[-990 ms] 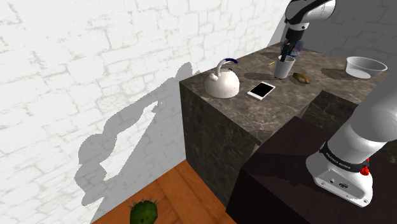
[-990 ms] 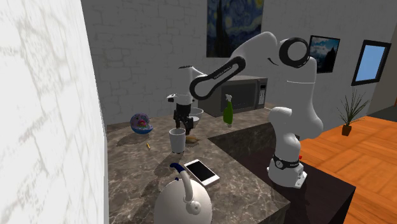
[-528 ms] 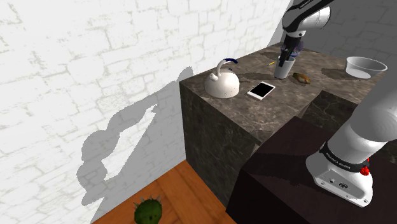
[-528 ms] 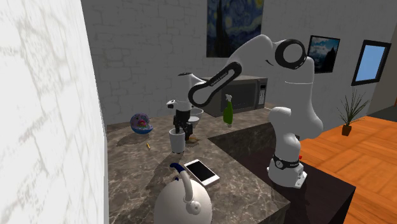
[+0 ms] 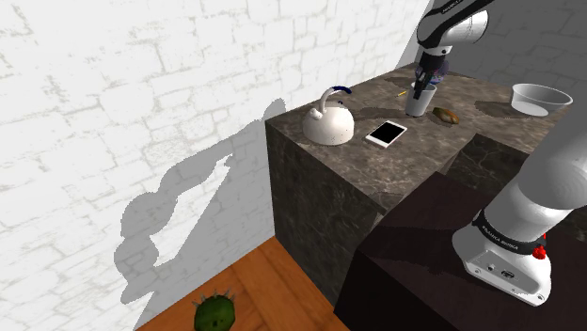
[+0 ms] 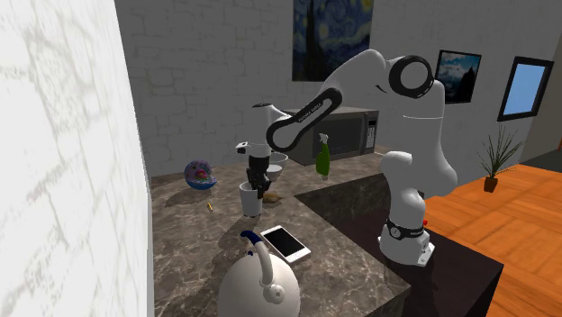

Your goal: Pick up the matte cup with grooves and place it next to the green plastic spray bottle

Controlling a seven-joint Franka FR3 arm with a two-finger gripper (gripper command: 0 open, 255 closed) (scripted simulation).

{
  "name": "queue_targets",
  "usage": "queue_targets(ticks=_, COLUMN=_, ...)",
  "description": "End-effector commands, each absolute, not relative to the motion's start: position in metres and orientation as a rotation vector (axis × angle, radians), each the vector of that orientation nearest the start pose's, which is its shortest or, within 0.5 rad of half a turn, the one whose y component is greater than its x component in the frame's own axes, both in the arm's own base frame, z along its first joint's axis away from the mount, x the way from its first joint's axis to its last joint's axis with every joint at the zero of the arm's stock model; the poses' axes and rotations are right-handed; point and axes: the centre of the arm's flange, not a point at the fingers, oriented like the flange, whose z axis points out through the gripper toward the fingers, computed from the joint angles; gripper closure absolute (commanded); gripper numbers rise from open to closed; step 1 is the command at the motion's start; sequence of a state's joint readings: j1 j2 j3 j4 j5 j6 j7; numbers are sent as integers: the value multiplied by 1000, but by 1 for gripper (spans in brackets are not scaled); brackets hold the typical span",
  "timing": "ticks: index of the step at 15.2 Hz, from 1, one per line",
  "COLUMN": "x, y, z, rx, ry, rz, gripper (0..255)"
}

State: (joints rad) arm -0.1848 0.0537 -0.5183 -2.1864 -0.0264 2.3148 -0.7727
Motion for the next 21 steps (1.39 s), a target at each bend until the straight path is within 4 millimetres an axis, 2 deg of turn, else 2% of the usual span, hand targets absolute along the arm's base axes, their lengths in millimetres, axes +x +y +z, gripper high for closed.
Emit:
queue_targets(ticks=1, x=418, y=-353, z=374, rx=-3227, ry=-143, rz=-47, gripper=255)
queue_targets(ticks=8, x=418, y=-353, z=374, rx=-3227, ry=-143, rz=-47, gripper=255)
queue_targets(ticks=21, x=418, y=-353, z=443, rx=-3227, ry=-143, rz=-47, gripper=255)
